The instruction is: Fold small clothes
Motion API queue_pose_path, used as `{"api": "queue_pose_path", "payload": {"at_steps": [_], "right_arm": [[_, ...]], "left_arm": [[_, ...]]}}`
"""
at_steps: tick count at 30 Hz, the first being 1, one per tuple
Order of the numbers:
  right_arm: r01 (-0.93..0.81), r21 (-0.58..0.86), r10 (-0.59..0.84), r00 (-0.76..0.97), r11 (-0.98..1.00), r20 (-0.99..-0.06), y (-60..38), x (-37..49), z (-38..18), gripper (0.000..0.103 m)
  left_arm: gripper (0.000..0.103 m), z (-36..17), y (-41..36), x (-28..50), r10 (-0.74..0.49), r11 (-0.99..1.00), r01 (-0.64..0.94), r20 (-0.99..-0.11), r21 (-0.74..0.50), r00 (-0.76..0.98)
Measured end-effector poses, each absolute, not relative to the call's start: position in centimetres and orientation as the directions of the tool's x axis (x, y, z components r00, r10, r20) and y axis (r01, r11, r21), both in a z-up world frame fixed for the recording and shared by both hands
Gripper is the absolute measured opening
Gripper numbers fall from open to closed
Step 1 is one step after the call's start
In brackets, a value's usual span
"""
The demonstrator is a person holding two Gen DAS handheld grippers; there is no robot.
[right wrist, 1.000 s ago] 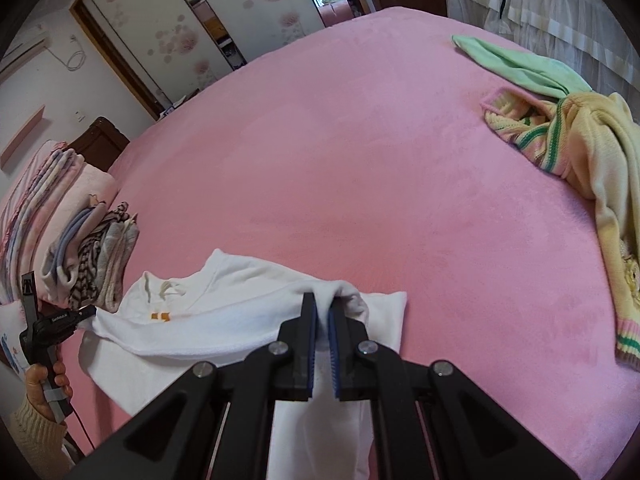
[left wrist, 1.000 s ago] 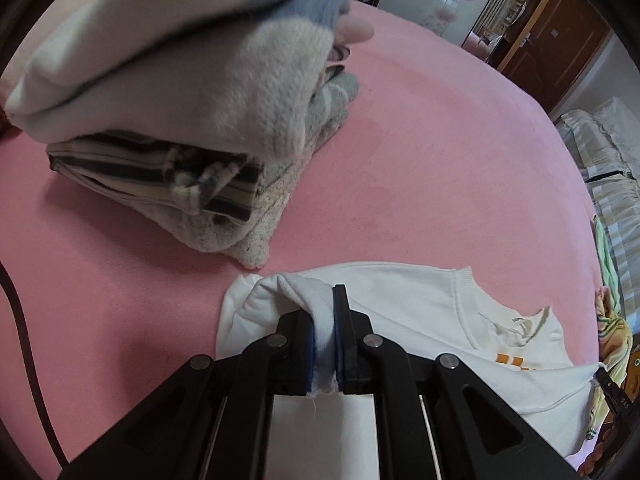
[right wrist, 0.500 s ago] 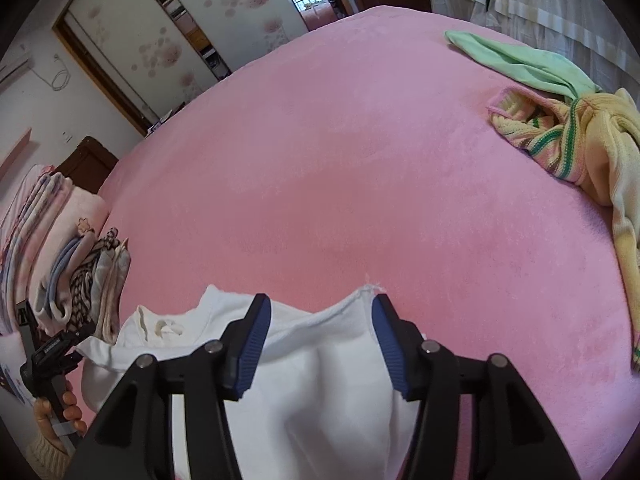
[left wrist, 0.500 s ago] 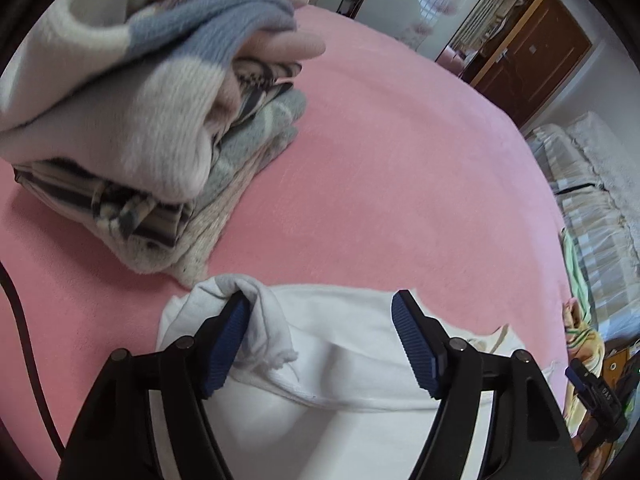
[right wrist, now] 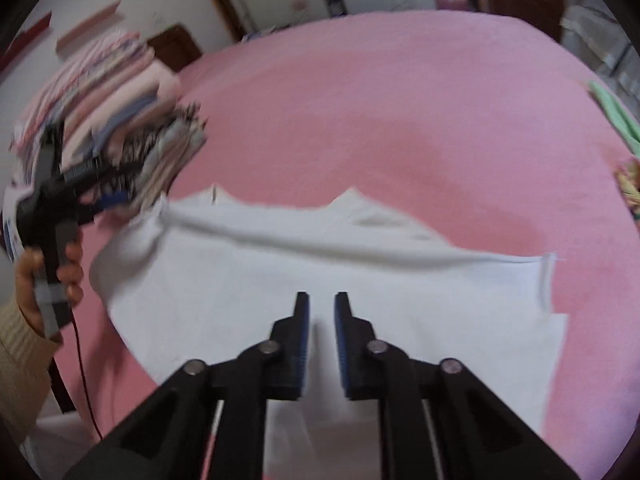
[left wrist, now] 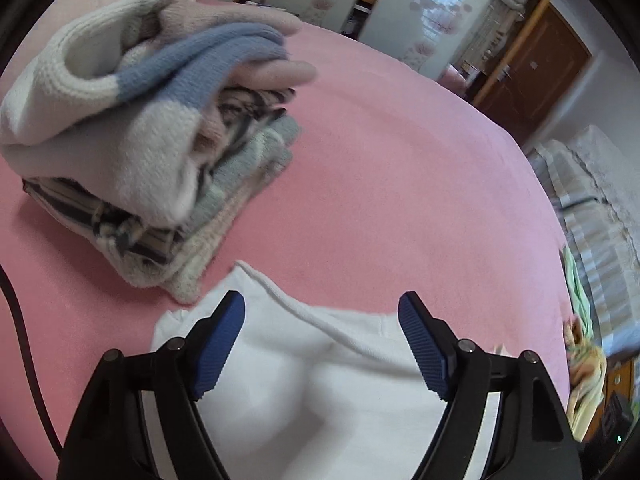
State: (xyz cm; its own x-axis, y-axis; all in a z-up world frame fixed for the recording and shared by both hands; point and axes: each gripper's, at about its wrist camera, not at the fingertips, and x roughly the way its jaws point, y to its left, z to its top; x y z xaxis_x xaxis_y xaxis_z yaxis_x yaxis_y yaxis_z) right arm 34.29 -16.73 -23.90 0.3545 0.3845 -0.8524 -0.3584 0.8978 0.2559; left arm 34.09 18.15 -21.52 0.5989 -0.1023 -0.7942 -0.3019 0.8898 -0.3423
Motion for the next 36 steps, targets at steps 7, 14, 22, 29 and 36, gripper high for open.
{"api": "queue_pose_path", "payload": {"at_steps": [7, 14, 22, 29, 36], "right_arm": [[-0.424, 0.217, 0.386, 0.365, 0.879, -0.847, -11.4, 34.0, -24.5, 0.010], [-0.443, 0.172, 0.371, 0.415, 0.880, -0.830, -9.8, 33.2, -23.7, 0.010], [-0.314, 0.136, 0.280, 0.475, 0.939, -0.835, -13.1, 34.7, -24.1, 0.010], [-0.193, 0.105, 0.188, 0.486, 0.975, -0.854, -15.8, 37.6, -25.6, 0.010], [-0.059, 0.162, 0.169, 0.500, 0.985, -0.849, -19.6, 37.8, -25.0, 0.010]], "left_arm": [[0.078, -25.4, 14.1, 29.4, -0.145, 0.976, -0.081, -0.884, -0.200, 0.445], [0.078, -26.5, 11.7, 23.6, -0.027, 0.997, 0.083, -0.891, 0.011, 0.453], [0.078, -27.5, 12.1, 21.8, -0.030, 0.996, 0.088, -0.899, 0.009, 0.437], [0.078, -27.6, 11.5, 21.7, -0.024, 0.996, 0.086, -0.900, 0.015, 0.435], [0.078, -26.9, 12.1, 21.3, -0.045, 0.998, 0.056, -0.897, -0.023, 0.440]]}}
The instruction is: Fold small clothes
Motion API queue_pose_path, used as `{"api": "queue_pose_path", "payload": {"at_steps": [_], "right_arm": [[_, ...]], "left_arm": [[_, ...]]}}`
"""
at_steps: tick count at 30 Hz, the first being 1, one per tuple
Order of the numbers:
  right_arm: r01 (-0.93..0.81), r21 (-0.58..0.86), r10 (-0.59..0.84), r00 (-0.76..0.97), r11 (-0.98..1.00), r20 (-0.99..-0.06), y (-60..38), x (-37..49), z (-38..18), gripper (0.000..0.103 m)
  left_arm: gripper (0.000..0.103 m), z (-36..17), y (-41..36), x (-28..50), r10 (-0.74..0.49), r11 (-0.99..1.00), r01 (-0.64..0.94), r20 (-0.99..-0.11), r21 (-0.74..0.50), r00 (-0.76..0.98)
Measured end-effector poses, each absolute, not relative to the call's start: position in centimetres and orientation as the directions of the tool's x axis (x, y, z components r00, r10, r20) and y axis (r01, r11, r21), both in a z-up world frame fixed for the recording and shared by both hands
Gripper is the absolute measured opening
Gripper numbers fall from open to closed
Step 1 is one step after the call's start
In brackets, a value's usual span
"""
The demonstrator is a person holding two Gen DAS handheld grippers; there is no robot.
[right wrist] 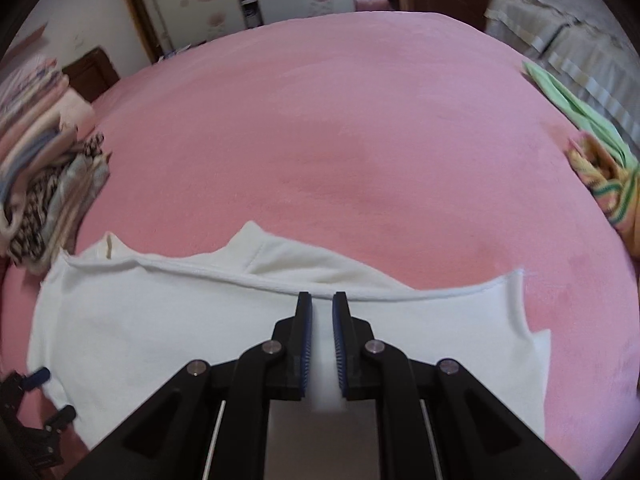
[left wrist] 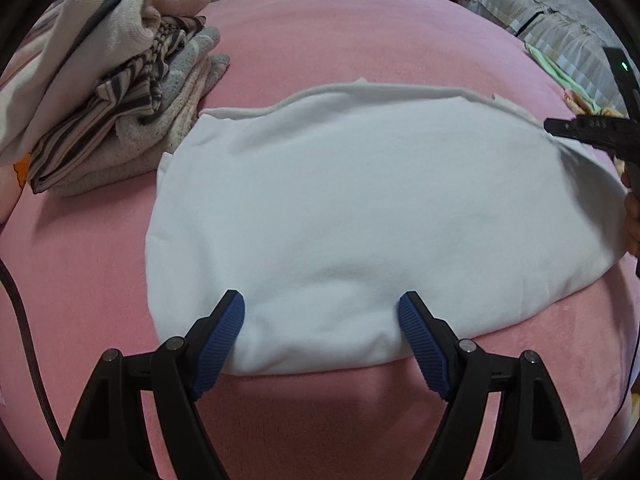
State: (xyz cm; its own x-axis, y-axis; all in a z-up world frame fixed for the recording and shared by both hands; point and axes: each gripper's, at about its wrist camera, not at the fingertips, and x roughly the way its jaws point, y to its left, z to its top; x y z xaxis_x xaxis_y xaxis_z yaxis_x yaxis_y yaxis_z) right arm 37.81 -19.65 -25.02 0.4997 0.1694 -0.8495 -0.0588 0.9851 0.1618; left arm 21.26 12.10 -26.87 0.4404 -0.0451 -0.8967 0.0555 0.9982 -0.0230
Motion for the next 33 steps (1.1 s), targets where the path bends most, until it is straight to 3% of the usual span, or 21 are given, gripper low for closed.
{"api": "queue_pose_path", "payload": {"at_steps": [8, 18, 20, 25, 33], "right_arm": [[-0.149, 0.101, 0.166, 0.539, 0.984, -0.826, -19.9, 30.9, -22.2, 0.010], [-0.085, 0.019, 0.059, 0.504, 0.996, -0.862, -24.1, 25.1, -24.3, 0.008], [-0.069, 0.018, 0.050, 0.496, 0.997, -0.867, -25.1, 24.8, -25.0, 0.005], [-0.051, 0.033, 0.054, 0.507, 0.998, -0.860, -25.9, 24.5, -24.9, 0.001], [-0.054, 0.022, 0.047, 0.525, 0.998, -0.850, -25.3, 23.9, -23.3, 0.002]], "left_arm": [[0.078, -24.9, 13.8, 21.3, -0.043, 0.997, -0.033, -0.856, -0.070, 0.516], [0.078, -27.7, 15.3, 19.9, 0.095, 0.994, -0.095, -0.887, 0.058, 0.453], [0.084, -28.2, 15.9, 19.6, 0.107, 0.991, -0.115, -0.893, 0.062, 0.438], [0.087, -29.1, 18.3, 18.9, 0.028, 0.982, -0.180, -0.909, -0.052, 0.417], [0.087, -28.6, 17.8, 18.7, 0.037, 0.981, -0.187, -0.914, -0.043, 0.404]]}}
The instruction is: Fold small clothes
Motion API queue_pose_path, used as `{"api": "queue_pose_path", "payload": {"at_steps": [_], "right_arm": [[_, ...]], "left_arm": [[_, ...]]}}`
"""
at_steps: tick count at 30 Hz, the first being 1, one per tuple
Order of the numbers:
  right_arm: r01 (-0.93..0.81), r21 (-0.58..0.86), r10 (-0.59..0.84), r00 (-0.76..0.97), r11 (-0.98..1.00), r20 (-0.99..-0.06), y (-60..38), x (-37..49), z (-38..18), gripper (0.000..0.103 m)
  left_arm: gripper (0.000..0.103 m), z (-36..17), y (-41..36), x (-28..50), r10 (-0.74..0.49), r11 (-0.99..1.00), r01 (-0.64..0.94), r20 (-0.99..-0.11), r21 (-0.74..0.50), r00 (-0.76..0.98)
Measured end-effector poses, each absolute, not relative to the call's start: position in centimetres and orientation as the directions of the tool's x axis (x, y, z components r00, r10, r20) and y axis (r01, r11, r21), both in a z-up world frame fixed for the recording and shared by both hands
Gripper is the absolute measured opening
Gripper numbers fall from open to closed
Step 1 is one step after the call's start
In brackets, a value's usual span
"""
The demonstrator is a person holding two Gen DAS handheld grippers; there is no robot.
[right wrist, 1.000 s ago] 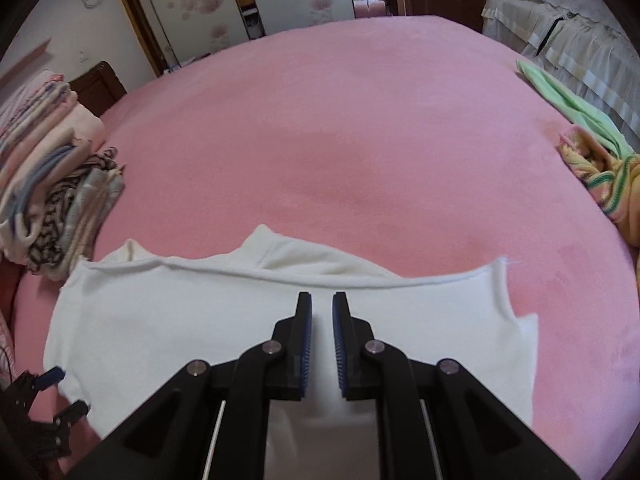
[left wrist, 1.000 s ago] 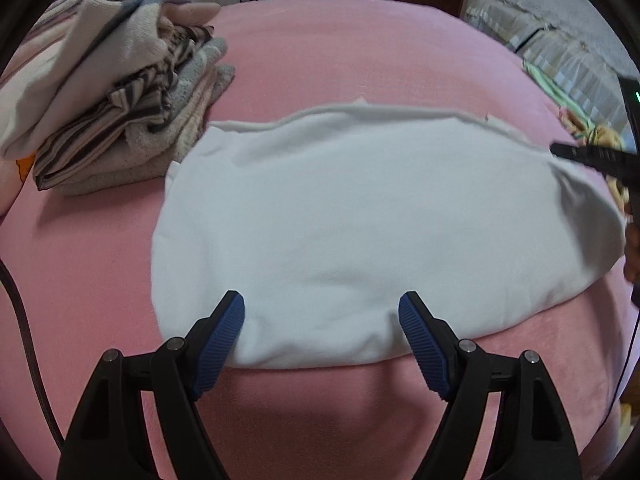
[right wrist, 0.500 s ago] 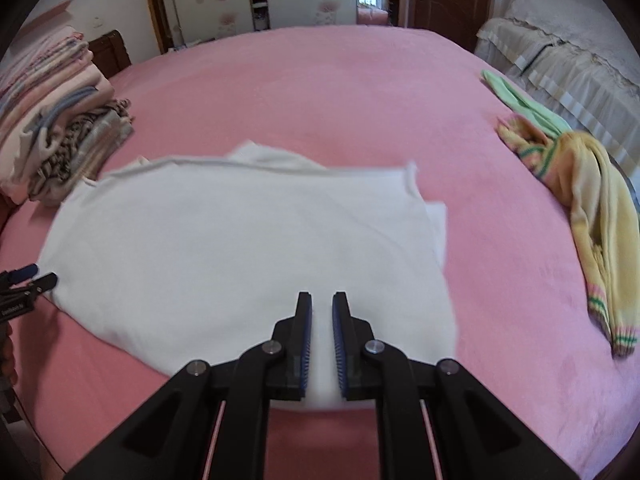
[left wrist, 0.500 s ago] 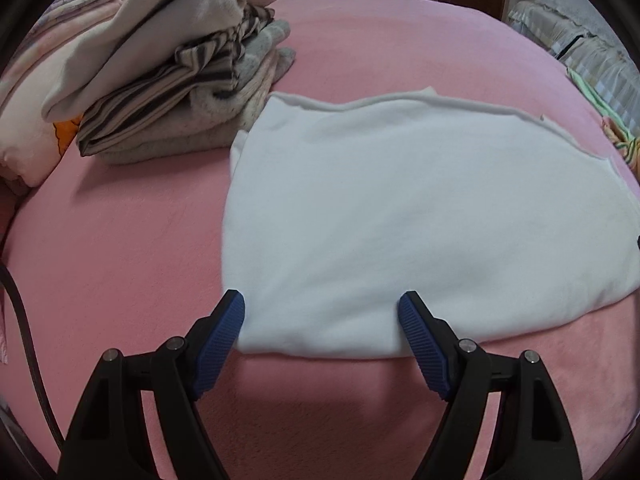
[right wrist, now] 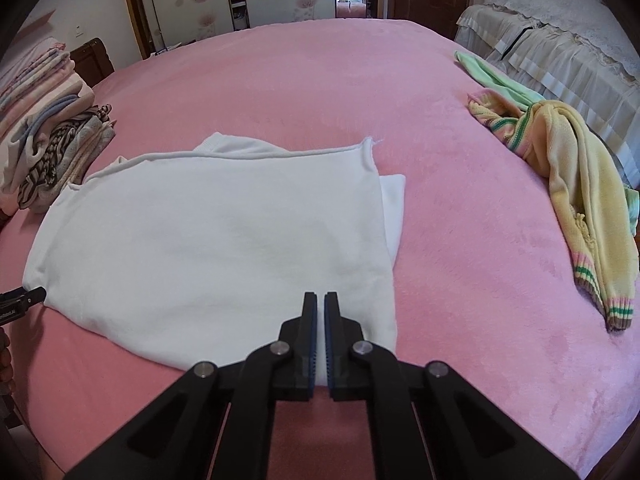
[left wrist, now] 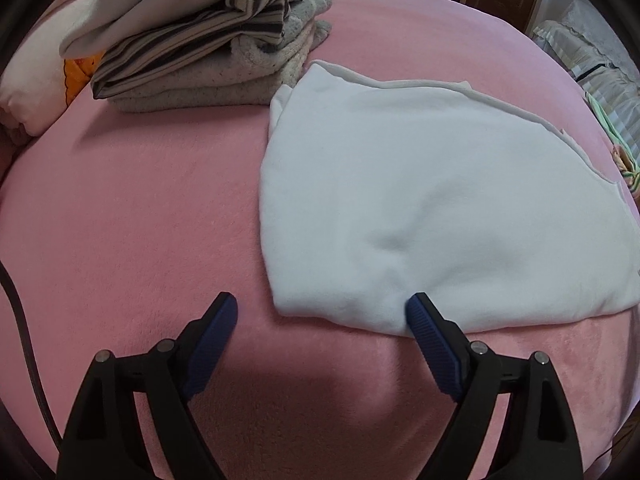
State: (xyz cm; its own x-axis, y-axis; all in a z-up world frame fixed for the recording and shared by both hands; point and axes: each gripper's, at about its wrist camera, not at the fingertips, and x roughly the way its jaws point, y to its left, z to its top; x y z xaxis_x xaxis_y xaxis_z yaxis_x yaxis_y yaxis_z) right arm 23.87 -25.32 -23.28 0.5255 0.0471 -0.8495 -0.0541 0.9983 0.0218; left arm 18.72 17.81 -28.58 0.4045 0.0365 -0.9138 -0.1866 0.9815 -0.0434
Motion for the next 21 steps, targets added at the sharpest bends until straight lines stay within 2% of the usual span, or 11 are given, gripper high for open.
{"api": "queue_pose_path", "payload": {"at_steps": [9, 15, 21], "right_arm": [[-0.128, 0.020, 0.089, 0.560, 0.992, -0.824, -22.3, 22.4, -20.4, 0.002], [-0.185, 0.035, 0.136, 0.569, 0.982, -0.811, -18.9, 22.0, -18.8, 0.002], [-0.232, 0.085, 0.204, 0.557, 0.969, -0.805, -15.5, 24.4, -18.5, 0.002]], "left_arm": [[0.086, -26.3, 17.4, 17.8, 0.023, 0.982, -0.179, -0.919, -0.052, 0.394], [0.086, -21.7, 15.0, 17.5, 0.022, 0.991, -0.127, -0.884, -0.042, 0.467], [0.086, -18.8, 10.7, 23.0, 0.030, 0.999, -0.029, -0.831, 0.017, 0.555]]}}
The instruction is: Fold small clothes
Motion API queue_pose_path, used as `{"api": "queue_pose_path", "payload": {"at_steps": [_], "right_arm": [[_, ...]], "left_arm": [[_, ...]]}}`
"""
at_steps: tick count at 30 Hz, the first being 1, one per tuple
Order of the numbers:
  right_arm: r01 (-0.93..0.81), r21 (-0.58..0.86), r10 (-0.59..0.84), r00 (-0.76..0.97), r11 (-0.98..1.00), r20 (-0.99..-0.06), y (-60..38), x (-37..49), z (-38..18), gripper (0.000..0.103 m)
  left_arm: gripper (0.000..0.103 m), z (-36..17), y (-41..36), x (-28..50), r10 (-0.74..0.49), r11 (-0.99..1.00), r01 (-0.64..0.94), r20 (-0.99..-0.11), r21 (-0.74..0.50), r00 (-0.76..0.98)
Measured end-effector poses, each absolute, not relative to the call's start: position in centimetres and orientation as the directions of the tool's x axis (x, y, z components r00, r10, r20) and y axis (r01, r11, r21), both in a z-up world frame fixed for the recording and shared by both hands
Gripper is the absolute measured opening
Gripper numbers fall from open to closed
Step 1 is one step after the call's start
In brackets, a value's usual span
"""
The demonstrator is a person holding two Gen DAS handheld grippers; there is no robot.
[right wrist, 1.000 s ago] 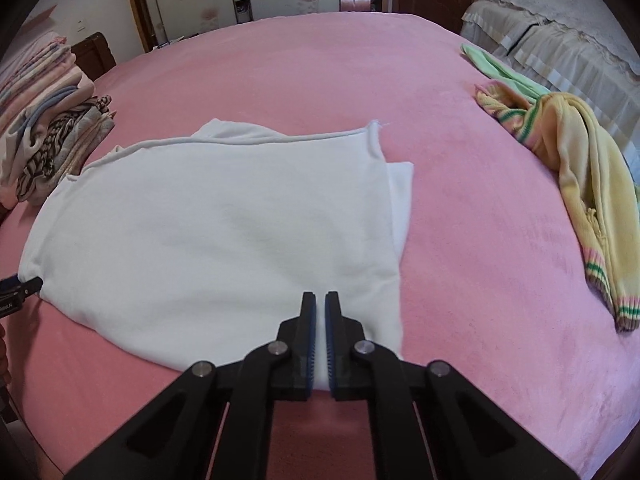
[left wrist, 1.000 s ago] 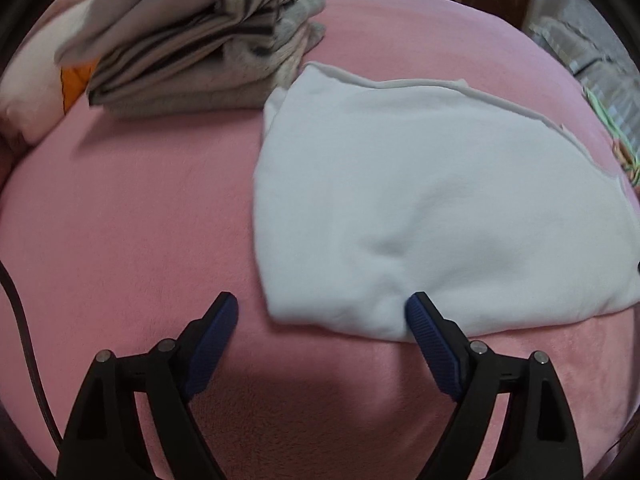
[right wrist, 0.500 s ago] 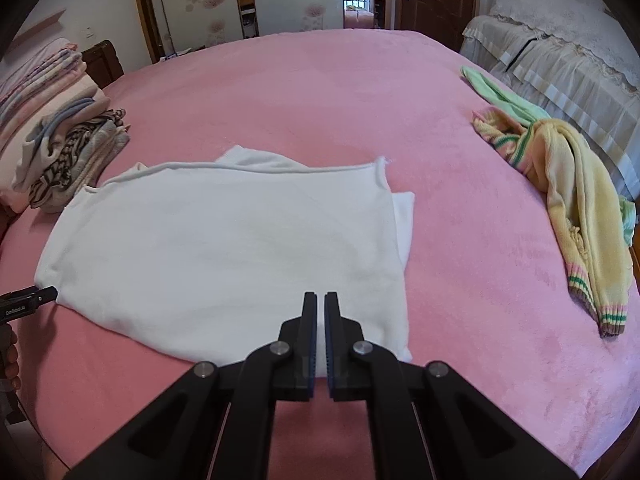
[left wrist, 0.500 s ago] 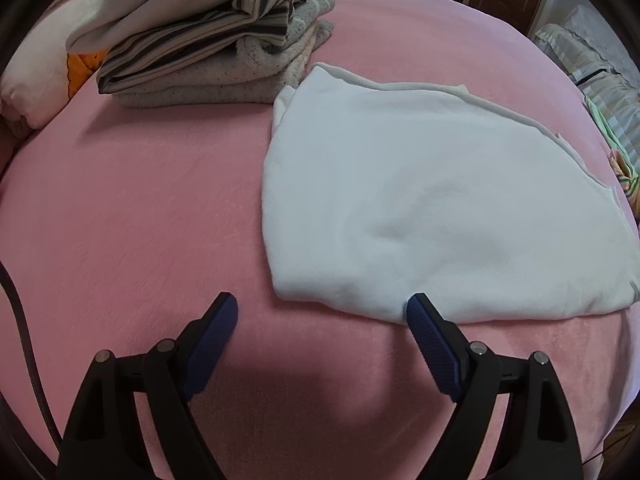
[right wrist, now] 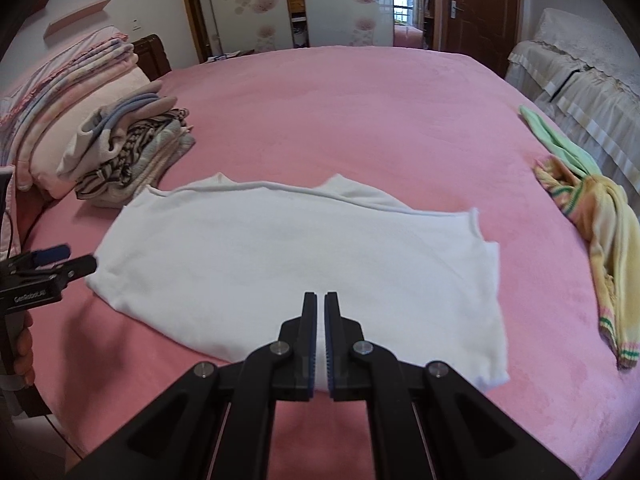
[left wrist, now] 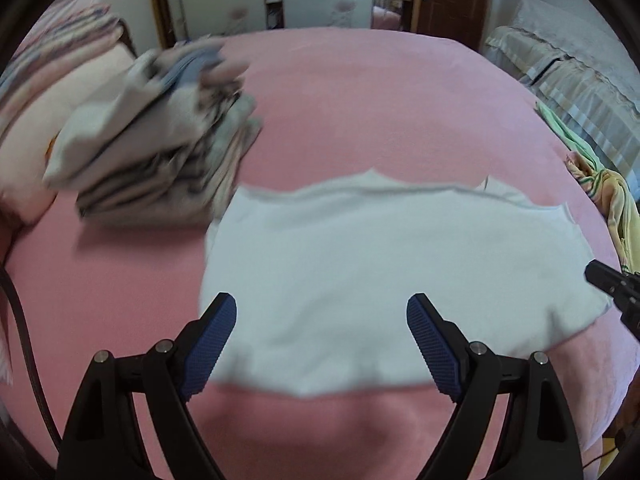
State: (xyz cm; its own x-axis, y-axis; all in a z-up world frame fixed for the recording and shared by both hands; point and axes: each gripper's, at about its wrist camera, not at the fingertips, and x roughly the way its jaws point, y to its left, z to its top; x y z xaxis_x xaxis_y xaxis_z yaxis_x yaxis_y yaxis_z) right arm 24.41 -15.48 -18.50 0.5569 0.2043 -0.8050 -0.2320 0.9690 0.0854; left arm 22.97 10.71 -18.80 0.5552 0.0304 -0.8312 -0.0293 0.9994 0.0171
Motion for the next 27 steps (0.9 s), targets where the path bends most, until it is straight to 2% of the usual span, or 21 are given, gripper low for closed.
{"api": "queue_pose_path", "payload": {"at_steps": [4, 6, 8, 11, 16, 23, 27], "right_arm": [[-0.248, 0.153, 0.266, 0.526, 0.957, -0.808, -13.5, 28.3, -19.2, 0.002], [-0.259, 0.180, 0.292, 0.507, 0.949, -0.811, -12.5, 30.4, -20.1, 0.002], [-0.266, 0.192, 0.303, 0.484, 0.945, -0.821, -11.5, 32.4, -21.3, 0.002], [-0.270, 0.199, 0.306, 0.449, 0.942, -0.840, -10.3, 35.1, -23.2, 0.002], [-0.254, 0.212, 0.303, 0.404, 0.944, -0.863, -8.9, 38.7, -26.2, 0.002], [-0.212, 0.224, 0.296, 0.427, 0.951, -0.854, -9.0, 42.0, -27.1, 0.002], [-0.175, 0.229, 0.285, 0.446, 0.957, -0.849, -10.8, 42.9, -27.1, 0.002]], "left_arm": [[0.086, -20.6, 8.5, 28.5, 0.008, 0.999, 0.028, -0.854, 0.026, 0.520], [0.080, -21.9, 7.7, 30.3, -0.043, 0.998, 0.052, -0.869, -0.020, 0.493], [0.070, -23.2, 7.0, 32.3, -0.081, 0.996, 0.061, -0.885, -0.059, 0.459], [0.065, -25.0, 6.7, 34.8, -0.101, 0.995, 0.051, -0.900, -0.087, 0.423], [0.065, -26.2, 6.6, 37.8, -0.046, 0.999, 0.039, -0.893, -0.032, 0.447], [0.067, -27.2, 8.3, 40.9, 0.022, 1.000, -0.014, -0.889, 0.018, 0.456], [0.070, -27.5, 9.3, 41.0, -0.006, 1.000, -0.017, -0.886, -0.016, 0.464]]}}
